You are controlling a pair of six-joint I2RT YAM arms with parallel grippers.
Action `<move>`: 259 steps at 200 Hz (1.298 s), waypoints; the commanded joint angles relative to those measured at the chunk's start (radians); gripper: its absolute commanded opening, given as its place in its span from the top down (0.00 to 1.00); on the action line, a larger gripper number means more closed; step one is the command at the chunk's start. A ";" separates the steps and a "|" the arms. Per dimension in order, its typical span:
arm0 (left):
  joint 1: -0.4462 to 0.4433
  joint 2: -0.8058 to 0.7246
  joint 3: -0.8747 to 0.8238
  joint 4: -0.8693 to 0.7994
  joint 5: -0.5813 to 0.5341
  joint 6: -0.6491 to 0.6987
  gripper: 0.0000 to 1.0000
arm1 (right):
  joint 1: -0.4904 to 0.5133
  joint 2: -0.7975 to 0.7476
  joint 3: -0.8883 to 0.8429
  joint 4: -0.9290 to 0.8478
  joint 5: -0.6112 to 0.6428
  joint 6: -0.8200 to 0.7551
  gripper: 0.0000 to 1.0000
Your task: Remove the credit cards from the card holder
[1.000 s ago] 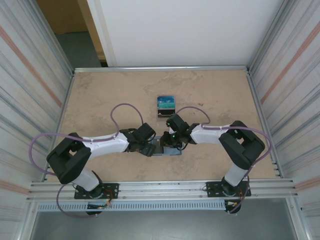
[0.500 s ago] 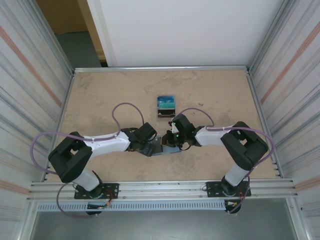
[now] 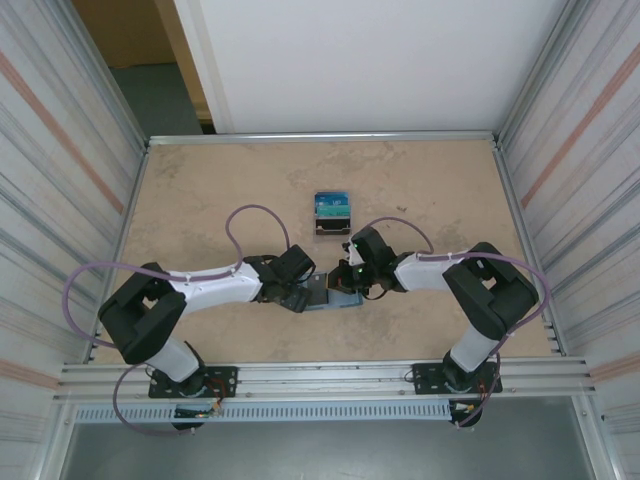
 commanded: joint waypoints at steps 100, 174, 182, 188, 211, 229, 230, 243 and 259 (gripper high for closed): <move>-0.005 -0.019 0.062 -0.041 -0.063 0.034 0.07 | -0.017 -0.016 0.028 -0.111 0.002 -0.063 0.96; 0.007 0.034 0.117 0.028 -0.031 0.060 0.01 | -0.015 -0.019 0.029 -0.116 0.007 -0.062 0.95; 0.007 0.047 0.118 0.027 -0.029 0.061 0.01 | -0.015 -0.020 0.029 -0.118 0.007 -0.061 0.95; 0.008 0.056 0.119 0.027 -0.026 0.062 0.01 | -0.013 -0.020 0.029 -0.119 0.007 -0.062 0.95; 0.009 0.078 0.113 0.031 -0.019 0.067 0.01 | -0.015 -0.025 0.026 -0.119 0.007 -0.060 0.92; 0.009 0.092 0.114 0.025 -0.018 0.073 0.01 | -0.021 -0.030 0.018 -0.101 -0.002 -0.052 0.88; 0.009 0.093 0.114 0.024 -0.018 0.074 0.01 | -0.022 -0.031 0.016 -0.098 -0.003 -0.051 0.88; 0.011 0.101 0.113 0.012 -0.019 0.075 0.01 | -0.030 -0.037 -0.003 -0.065 -0.020 -0.034 0.86; 0.011 0.100 0.108 0.004 -0.015 0.075 0.01 | -0.039 -0.045 -0.023 -0.023 -0.039 -0.017 0.86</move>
